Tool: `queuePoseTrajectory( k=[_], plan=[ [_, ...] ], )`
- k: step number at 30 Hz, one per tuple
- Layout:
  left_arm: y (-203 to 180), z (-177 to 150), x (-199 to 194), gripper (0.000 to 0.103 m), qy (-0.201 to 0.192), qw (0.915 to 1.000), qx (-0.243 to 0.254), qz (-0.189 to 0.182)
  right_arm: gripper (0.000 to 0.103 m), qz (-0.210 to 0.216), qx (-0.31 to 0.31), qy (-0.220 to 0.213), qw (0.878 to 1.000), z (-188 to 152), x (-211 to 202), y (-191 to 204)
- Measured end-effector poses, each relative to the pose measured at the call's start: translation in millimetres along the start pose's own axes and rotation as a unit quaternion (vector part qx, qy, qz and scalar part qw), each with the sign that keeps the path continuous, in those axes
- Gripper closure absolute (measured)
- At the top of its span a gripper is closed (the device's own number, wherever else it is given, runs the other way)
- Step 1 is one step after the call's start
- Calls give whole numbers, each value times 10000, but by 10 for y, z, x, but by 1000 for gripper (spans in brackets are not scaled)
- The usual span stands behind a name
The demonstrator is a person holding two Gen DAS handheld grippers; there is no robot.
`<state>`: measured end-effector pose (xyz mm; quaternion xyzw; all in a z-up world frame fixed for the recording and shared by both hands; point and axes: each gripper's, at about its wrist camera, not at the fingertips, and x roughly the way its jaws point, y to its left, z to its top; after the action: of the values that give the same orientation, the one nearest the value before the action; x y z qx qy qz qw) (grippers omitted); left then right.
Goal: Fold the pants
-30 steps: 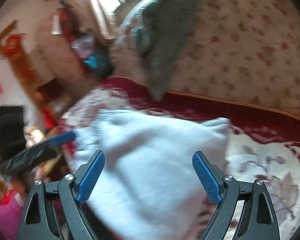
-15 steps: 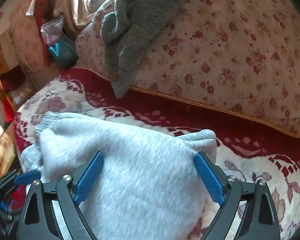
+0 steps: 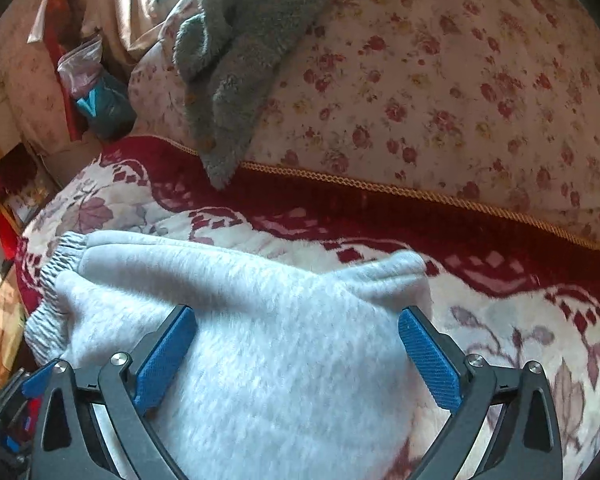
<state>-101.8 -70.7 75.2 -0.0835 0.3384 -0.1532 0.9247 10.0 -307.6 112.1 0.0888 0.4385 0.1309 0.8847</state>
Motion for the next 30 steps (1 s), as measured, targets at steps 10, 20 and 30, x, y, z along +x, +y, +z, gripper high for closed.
queuePoseTrajectory(
  k=[10, 20, 30],
  plan=[
    [-117, 69, -160, 15, -271, 9981, -175, 530, 0, 244, 197, 136, 9994, -214, -355, -99],
    [-188, 90, -285, 10, -368, 9962, -88, 778, 0, 434, 320, 185, 9984, -409, -630, -141],
    [-289, 73, -311, 9, -371, 9948, -170, 936, 0, 455, 238, 139, 9986, -515, -781, -132]
  ],
)
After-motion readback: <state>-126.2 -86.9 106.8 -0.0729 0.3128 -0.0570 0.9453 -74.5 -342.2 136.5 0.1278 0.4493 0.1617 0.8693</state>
